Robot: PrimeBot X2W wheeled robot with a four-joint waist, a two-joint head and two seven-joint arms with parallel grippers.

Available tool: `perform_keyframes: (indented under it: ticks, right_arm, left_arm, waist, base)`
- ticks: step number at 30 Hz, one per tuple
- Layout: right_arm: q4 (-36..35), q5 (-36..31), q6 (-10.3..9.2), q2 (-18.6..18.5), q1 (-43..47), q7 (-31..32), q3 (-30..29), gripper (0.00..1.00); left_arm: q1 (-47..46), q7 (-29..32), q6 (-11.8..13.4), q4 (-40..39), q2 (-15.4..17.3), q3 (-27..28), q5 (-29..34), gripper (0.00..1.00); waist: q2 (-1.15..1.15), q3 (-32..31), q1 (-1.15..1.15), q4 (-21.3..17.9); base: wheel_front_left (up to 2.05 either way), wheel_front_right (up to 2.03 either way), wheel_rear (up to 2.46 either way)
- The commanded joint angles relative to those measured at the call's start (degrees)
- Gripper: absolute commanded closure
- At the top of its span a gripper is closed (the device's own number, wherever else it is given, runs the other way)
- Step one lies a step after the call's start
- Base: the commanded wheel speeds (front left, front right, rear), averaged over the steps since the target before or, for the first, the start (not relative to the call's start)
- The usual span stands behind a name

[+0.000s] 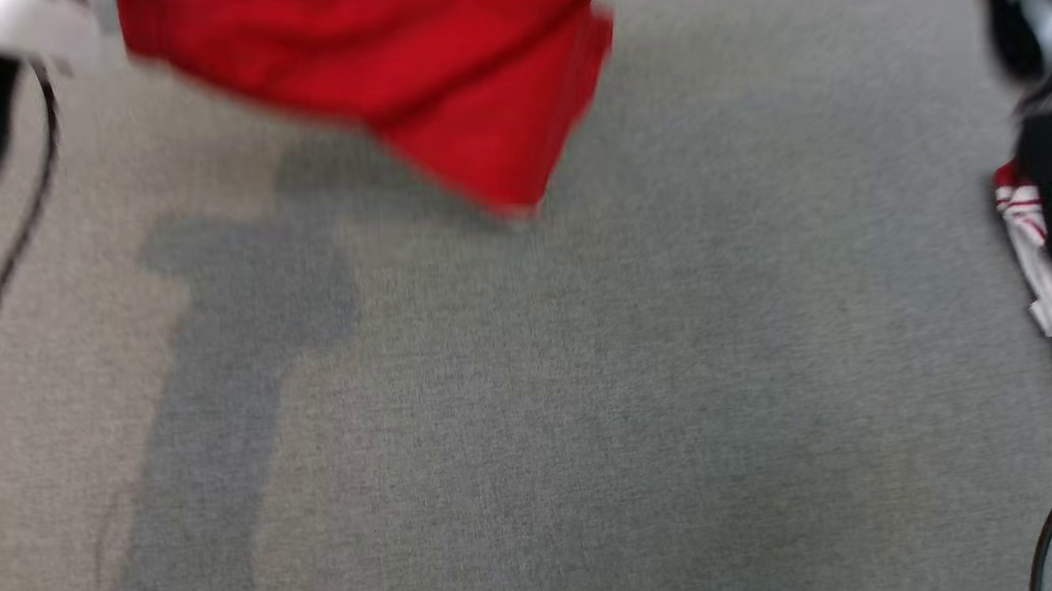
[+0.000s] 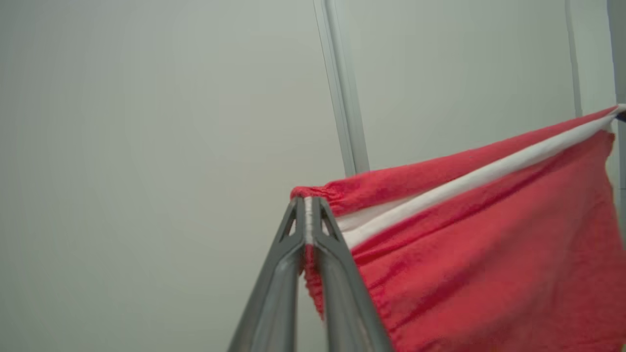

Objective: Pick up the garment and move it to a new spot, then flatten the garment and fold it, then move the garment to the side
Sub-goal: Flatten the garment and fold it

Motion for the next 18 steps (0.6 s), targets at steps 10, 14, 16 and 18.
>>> perform_keyframes:
  ticks: [10, 14, 16, 18]
  right_arm:
    - [0.3, -6.6, -0.10, 0.3, -5.4, -0.1, -6.9, 1.00]
    - [0.7, -3.3, -0.09, 1.8, 3.6, -0.1, -4.5, 1.00]
    - [0.7, -1.6, -0.09, 2.5, 9.7, -0.1, -2.9, 1.00]
    - [0.3, 0.1, -0.07, 2.8, 15.2, -0.1, -1.2, 1.00]
  left_arm:
    - [-8.0, -3.2, 0.1, 8.5, -2.4, -2.8, -0.1, 1.00]
    - [1.0, -3.2, 0.1, 10.7, -4.2, -2.9, -3.3, 1.00]
    - [6.6, -3.2, 0.1, 12.1, -5.2, -3.9, -5.7, 1.00]
    - [12.0, -3.2, 0.1, 13.4, -6.3, -4.6, -7.5, 1.00]
  waist:
    - [0.00, 7.0, 0.00, 1.6]
    - [0.00, 6.1, 0.00, 1.0]
    - [0.00, 5.5, 0.00, 0.8]
    - [0.00, 4.7, 0.00, 0.5]
  base:
    - [0.00, 0.00, 0.00]
    - [0.00, 0.00, 0.00]
    - [0.00, 0.00, 0.00]
    - [0.00, 0.00, 0.00]
